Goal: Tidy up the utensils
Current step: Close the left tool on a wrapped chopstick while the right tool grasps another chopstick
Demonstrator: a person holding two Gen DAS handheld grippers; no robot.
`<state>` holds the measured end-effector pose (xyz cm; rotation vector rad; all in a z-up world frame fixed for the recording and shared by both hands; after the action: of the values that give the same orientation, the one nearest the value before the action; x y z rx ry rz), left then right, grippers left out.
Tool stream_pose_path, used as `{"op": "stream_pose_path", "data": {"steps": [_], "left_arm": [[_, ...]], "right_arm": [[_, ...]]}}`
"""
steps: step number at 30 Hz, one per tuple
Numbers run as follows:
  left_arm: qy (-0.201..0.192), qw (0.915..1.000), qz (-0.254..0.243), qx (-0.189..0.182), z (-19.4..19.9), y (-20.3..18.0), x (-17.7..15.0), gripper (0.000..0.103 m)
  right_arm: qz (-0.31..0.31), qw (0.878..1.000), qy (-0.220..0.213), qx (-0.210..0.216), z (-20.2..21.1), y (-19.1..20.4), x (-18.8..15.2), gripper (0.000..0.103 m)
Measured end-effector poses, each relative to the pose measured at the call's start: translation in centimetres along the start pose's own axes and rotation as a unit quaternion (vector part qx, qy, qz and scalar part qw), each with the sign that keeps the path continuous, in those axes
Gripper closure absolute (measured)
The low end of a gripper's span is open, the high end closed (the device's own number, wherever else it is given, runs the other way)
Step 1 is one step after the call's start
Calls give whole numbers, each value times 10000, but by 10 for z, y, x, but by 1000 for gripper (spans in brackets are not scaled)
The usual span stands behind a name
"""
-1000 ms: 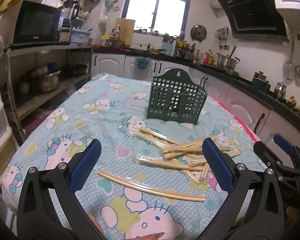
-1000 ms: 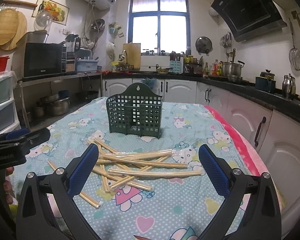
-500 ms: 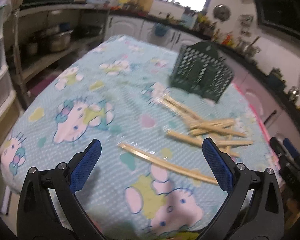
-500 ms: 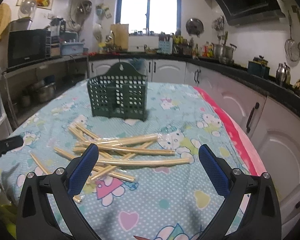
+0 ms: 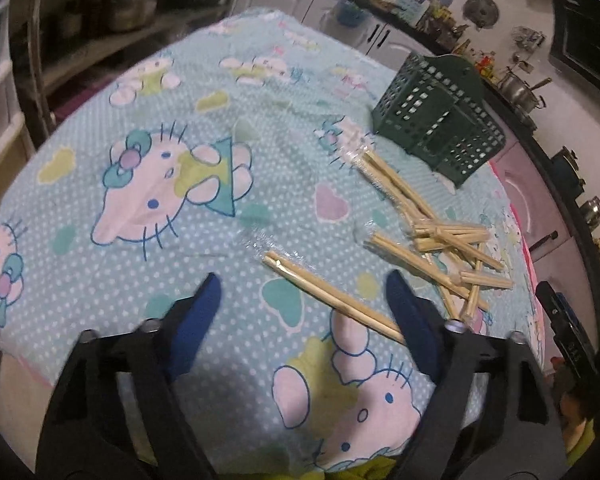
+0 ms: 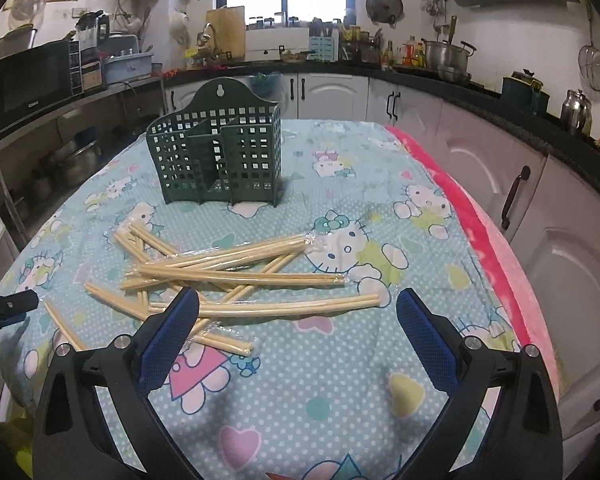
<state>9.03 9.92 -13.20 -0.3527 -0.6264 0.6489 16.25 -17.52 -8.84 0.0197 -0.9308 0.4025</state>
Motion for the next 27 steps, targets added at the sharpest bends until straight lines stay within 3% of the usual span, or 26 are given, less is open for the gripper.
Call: {"op": "stream_pose_path", "data": {"steps": [2,13,18,23,27], "left_arm": [[176,9998,134,-6,-7,4,-1,42],[254,9994,232,42,-24,5,22,50],[110,9997,98,195,-29,5,29,64],[55,9996,30,286,-34,8,37,80],[48,9996,22,276,-38,10,45,90]], "right_arm": [[-18,10000,68,38,-4,-1,-1,18],[-413,9968,638,248,-30,-14,-13,27],[-762,9927,884,300,-41,-27,-19,32],[-1278,9830,1196,550,-56,-38,-25,49],[-1658,9745,1334,712,-66,-44,-26,53]]}}
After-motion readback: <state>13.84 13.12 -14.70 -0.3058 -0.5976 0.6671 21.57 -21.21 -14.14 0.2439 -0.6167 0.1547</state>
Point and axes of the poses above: each gripper's, at about its wrist camera, not at the fingertips, and z roughly against the way its jaws point, y to its left, x to its top, the point moved 9 cm from there along -z, roughly the way its jaws point, and after that the axes turned 11 degrees about z, right-handed, at the moved point
